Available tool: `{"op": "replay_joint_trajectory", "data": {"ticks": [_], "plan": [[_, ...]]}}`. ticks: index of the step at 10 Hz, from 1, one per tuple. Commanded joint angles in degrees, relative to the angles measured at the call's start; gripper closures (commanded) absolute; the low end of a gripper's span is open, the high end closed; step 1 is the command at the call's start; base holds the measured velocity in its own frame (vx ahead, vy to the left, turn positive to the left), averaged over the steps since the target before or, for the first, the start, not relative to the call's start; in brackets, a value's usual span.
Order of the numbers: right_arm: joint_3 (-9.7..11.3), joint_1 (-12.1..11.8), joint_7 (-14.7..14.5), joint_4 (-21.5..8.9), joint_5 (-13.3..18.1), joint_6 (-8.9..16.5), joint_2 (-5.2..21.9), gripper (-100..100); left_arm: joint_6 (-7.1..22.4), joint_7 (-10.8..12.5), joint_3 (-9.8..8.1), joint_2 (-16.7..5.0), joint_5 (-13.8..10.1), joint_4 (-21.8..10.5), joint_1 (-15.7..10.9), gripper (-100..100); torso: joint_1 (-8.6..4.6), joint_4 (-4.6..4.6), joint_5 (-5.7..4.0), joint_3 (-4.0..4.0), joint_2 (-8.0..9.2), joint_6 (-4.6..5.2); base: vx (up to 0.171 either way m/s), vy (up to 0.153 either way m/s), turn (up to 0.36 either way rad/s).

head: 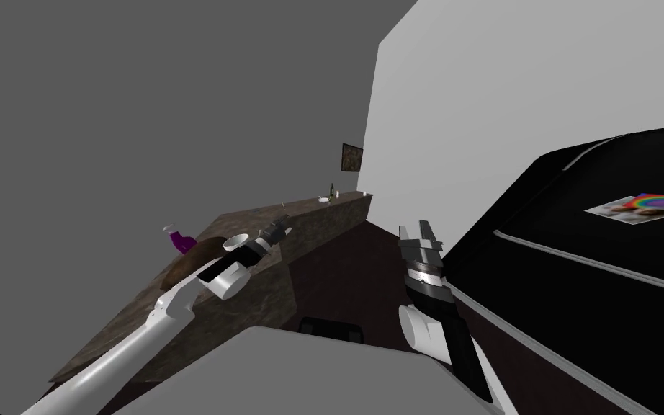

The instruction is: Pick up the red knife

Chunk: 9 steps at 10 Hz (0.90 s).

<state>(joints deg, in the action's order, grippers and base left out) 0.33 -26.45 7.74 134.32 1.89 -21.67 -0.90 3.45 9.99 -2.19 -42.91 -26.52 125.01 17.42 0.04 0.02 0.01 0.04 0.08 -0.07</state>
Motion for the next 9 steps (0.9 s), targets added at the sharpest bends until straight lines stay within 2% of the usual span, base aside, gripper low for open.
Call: {"op": "replay_joint_trajectory", "data": {"ticks": [1, 2, 3, 4, 5, 6, 7, 8, 9], "plan": [[0.0, 0.0, 0.0, 0.0, 0.0, 0.0, 0.0, 0, 2.86, 0.5, 0.48, -2.86, -2.28, -1.09, -0.65, -100, 0.0, 0.0, 0.0, 0.0, 0.0, 0.0, -0.01, 0.009, -0.205], [0.0, 0.01, 0.0, 0.0, 0.0, 0.0, 0.0, 0, 2.96, 0.5, 0.48, -4.2, -2.28, -1.09, -0.65, -100, 0.0, 0.0, 0.0, 0.0, 0.0, 0.06, -0.01, 0.013, -0.121], [0.0, 0.0, 0.0, 0.0, 0.0, 0.0, 0.0, 0, 5.3, 0.94, 1.0, -6.0, -4.36, -2.33, -1.29, -100, 0.01, 0.0, 0.0, 0.01, 0.01, 0.0, -0.014, 0.016, -0.24], [0.0, 0.01, 0.0, 0.0, 0.0, 0.0, 0.0, 0, 5.47, 0.94, 1.0, -7.56, -4.36, -2.33, -1.29, -100, 0.03, 0.0, 0.01, 0.0, 0.01, 0.05, -0.013, 0.018, -0.12], [0.0, 0.0, 0.0, 0.0, 0.0, 0.0, 0.0, 0, 7.73, 1.34, 1.6, -9.64, -6.46, -3.64, -1.88, -100, 0.03, 0.01, 0.01, 0.01, 0.02, 0.0, -0.018, 0.016, -0.255], [0.0, 0.01, 0.0, 0.0, 0.0, 0.0, 0.0, 0, 7.98, 1.34, 1.6, -10.92, -6.46, -3.64, -1.88, -100, 0.02, 0.0, 0.01, 0.02, 0.03, 0.05, -0.018, 0.021, -0.113], [0.0, 0.0, 0.0, 0.0, 0.0, 0.0, 0.0, 0, 10.46, 1.71, 2.28, -12.77, -8.58, -5.02, -2.4, -100, 0.04, 0.01, 0.01, 0.02, 0.04, -0.01, -0.022, 0.02, -0.235], [0.0, 0.01, 0.0, 0.0, 0.0, 0.0, 0.0, 0, 10.46, 1.71, 2.28, -14.26, -8.58, -5.02, -2.4, -100, 0.05, 0.01, 0.02, 0.02, 0.05, 0.04, -0.02, 0.026, -0.113], [0.0, 0.0, 0.0, 0.0, 0.0, 0.0, 0.0, 0, 12.49, 2.03, 3.04, -16.15, -10.7, -6.45, -2.86, -100, 0.06, 0.01, 0.02, 0.02, 0.04, -0.01, -0.027, 0.037, -0.218]]}}
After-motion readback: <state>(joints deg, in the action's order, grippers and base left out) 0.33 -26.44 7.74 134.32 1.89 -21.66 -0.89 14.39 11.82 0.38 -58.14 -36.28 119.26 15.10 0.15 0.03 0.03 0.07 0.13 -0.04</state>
